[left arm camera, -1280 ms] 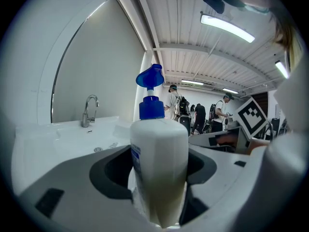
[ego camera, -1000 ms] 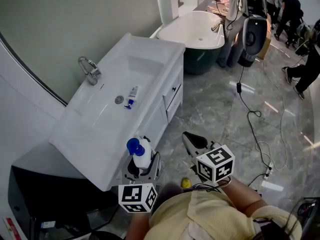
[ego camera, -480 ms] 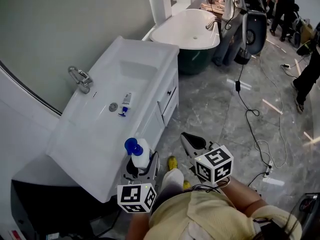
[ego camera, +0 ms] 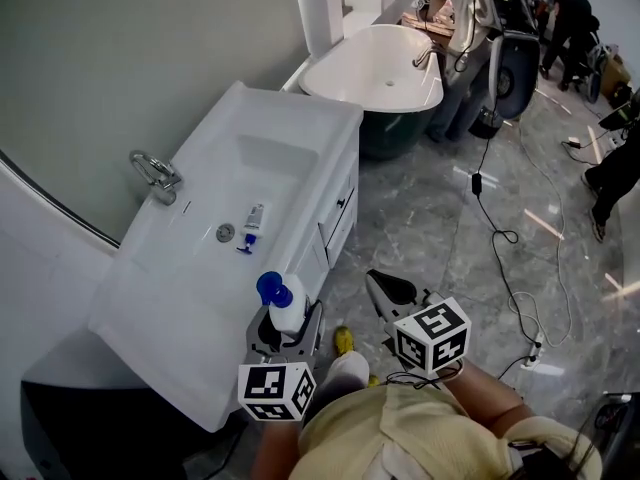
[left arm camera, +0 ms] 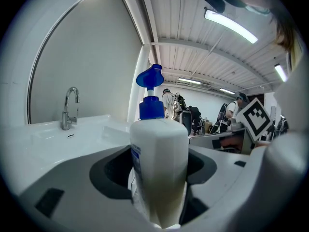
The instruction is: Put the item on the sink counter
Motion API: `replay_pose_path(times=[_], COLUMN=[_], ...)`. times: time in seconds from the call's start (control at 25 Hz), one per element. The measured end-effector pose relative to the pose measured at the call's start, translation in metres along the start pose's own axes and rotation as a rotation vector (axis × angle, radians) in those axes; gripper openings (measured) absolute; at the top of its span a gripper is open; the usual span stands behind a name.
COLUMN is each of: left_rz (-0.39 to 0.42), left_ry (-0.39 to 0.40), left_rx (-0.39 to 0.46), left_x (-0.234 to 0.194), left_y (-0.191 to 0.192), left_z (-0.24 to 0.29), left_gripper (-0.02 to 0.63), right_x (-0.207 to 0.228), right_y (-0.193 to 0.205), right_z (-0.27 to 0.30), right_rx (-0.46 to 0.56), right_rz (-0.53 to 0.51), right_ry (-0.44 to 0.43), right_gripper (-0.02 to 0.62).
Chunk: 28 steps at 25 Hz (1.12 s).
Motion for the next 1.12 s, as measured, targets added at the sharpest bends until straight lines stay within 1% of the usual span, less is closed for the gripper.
replay_pose_path(times=[0.56,1.12], left_rz=[-0.008,-0.025], left_ry=[0.031,0.047], left_rx=[0.021,0.024], left_x=[-0.042,-0.087], left_y=[-0.032,-0.054], left_z=[0.060,0.106], left_gripper=[0.308,0.308], right_x=[0.025,0.035], right_y=[-0.030,-0.061], right_z=[0.071,0.138], right_rx=[-0.010,-0.013], right_rz=[-0.008,-0.029], right_ry=[0.015,0.004], right_gripper=[0.023,0.023])
Point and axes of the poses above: the fingertips, and each gripper's own axes: z forward along the fingers, x to its right, y out of its underside, the point moved 1 cm from there along -z, backward along the fingers, and after that the axes turned 2 degrees about -y, right-handed, at the moved point
